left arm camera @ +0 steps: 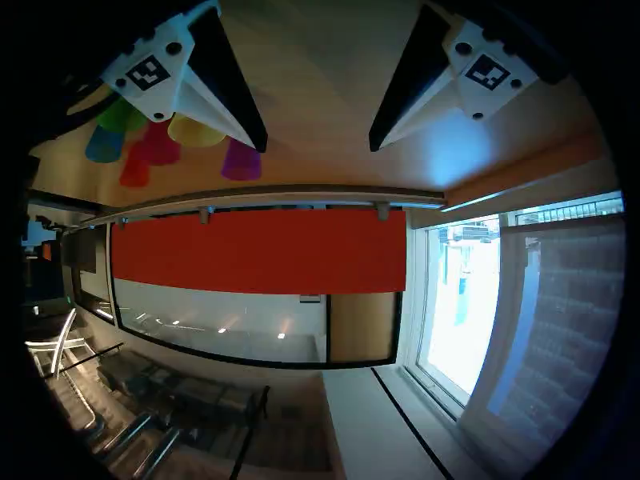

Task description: Pour water

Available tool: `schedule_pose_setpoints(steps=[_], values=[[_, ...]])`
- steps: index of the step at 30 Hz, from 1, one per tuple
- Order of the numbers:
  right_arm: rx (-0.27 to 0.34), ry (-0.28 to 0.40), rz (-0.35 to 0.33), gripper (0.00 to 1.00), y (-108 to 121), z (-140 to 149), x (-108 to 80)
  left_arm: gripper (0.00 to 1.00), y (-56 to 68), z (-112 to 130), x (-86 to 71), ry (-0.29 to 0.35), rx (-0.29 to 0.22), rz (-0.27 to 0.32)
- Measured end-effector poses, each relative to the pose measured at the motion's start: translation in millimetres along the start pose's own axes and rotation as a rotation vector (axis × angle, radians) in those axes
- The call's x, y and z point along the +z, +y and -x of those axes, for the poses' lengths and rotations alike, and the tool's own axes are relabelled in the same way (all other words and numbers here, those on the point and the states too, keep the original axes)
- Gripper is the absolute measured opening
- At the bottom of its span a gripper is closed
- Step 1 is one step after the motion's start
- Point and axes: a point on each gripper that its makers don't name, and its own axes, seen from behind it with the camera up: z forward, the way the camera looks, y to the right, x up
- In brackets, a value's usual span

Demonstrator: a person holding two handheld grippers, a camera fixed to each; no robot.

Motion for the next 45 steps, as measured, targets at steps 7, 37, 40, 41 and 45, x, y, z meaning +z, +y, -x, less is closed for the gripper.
schedule_pose_setpoints(steps=[7,37,40,41,45], values=[[0.005,-0.001,0.001,1.0,1.6,1.6,-0.8,0.94,-0.5,-1.9,-0.8,0.004,0.001,-0.003],[-0.018,0.04,-0.033,1.0,1.6,-1.8,-6.1,0.98,-0.2,-0.1,-0.8,0.004,0.005,-0.005],[-0.04,0.043,-0.046,1.0,-3.4,1.0,-4.9,0.98,-0.4,-0.2,-1.0,0.003,0.005,-0.005],[-0.046,0.043,-0.05,1.0,-5.3,2.5,-4.3,0.98,-0.5,-0.3,-1.0,0.003,0.006,-0.005],[-0.046,0.049,-0.069,1.0,-13.0,6.5,0.4,0.98,-0.1,-0.2,-0.9,0.003,0.005,-0.005]])
